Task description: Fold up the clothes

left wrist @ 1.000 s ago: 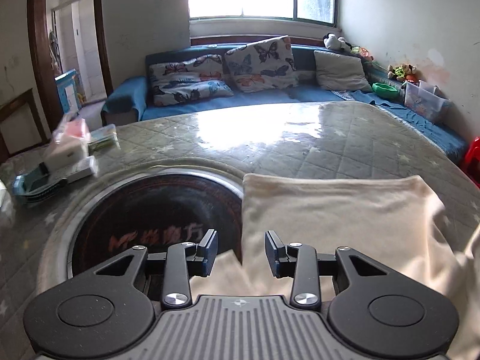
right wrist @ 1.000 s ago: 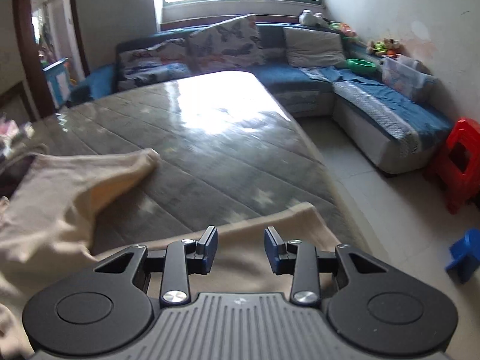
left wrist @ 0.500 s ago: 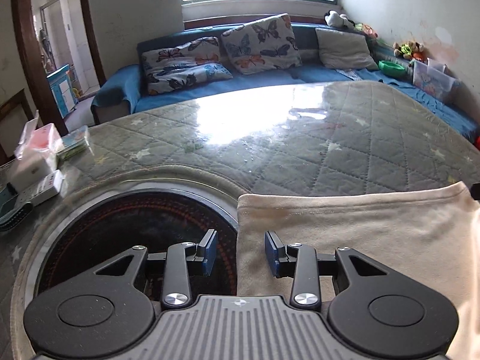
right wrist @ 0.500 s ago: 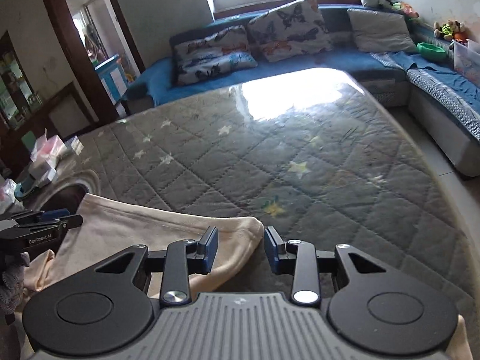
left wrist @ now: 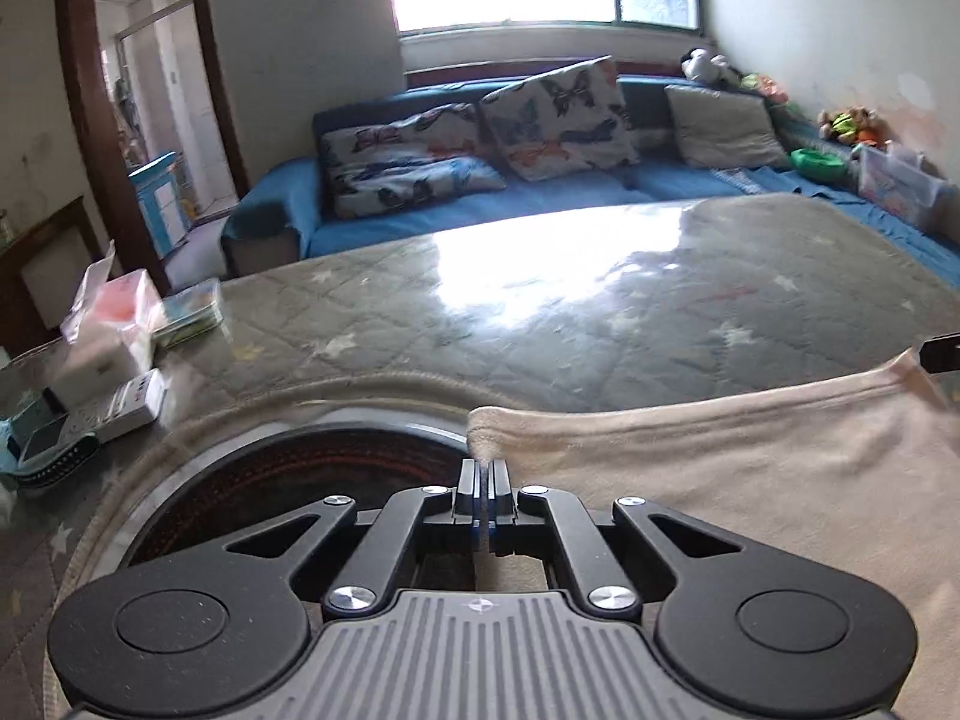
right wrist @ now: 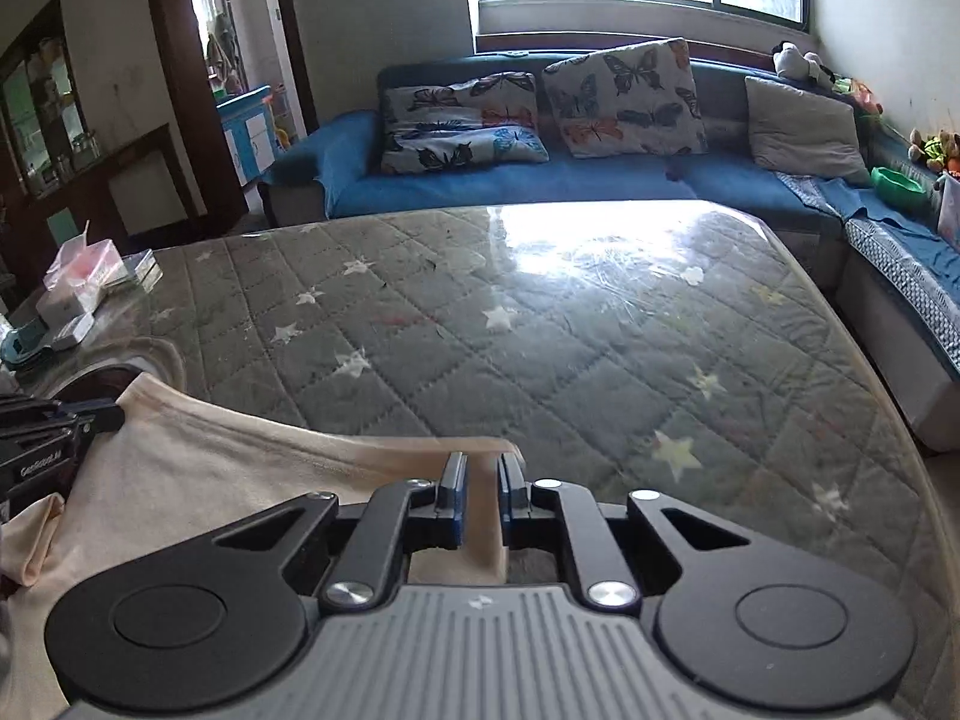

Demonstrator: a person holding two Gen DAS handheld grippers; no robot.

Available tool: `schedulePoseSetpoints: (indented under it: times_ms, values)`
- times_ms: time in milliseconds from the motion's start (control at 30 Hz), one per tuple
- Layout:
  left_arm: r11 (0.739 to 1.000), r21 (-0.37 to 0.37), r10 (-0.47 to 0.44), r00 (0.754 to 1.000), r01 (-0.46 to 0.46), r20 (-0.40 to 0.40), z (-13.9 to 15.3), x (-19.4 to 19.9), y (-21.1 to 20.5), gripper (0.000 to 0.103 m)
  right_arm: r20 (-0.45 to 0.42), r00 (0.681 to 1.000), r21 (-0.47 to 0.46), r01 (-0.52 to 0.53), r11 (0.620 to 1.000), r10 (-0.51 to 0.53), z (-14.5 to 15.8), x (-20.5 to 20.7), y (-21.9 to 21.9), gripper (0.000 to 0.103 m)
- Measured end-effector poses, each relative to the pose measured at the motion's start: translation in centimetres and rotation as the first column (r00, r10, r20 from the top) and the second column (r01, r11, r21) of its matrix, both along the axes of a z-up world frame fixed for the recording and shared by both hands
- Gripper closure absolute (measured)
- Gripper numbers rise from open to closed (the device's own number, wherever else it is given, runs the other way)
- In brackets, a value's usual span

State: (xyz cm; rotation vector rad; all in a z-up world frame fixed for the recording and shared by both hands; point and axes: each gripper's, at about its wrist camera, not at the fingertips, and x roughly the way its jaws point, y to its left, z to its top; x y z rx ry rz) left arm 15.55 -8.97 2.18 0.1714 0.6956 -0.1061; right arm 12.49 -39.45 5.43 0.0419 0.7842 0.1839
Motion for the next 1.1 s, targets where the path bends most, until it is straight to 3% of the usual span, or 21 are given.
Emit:
schedulePoseSetpoints:
  times_ms: [100,200,400,667,800,1033,1100]
  values:
    - [1.000,0.000,0.006,1.000,-0.006,-0.021,-0.2,-0.1,0.5,0.096,0.024,0.999,-0.056,-0.025,0.998,0.027,0.0,-0.6,1.1,0.087]
    - [1.000,-0.007,-0.001,1.000,0.001,-0.016,0.2,-1.0,1.0,0.094,0.019,0.995,-0.050,-0.099,0.994,0.100,0.5,-2.7,2.0,0.081]
    - [0.991,-0.056,-0.124,0.992,0.124,-0.004,1.7,-6.5,0.5,0.087,-0.040,0.970,-0.047,-0.241,0.969,0.240,0.3,-8.2,3.7,0.065]
    - [0.939,-0.062,-0.340,0.940,0.339,-0.008,1.4,-16.1,-1.2,0.083,-0.054,0.930,-0.113,-0.366,0.924,0.362,0.7,-15.3,6.2,0.058]
    - [0.917,-0.078,-0.393,0.920,0.391,-0.003,0.9,-19.4,-1.5,0.083,-0.051,0.902,-0.121,-0.432,0.894,0.429,1.0,-18.1,7.4,0.058]
    - [0.915,-0.062,-0.399,0.917,0.398,-0.005,-0.6,-21.7,-1.3,0.082,-0.075,0.847,-0.154,-0.531,0.833,0.526,0.0,-22.2,9.5,0.058]
    - [0.919,-0.058,-0.391,0.920,0.391,0.008,-0.3,-21.8,-0.8,0.081,-0.059,0.847,-0.170,-0.530,0.831,0.528,0.1,-22.6,9.8,0.058]
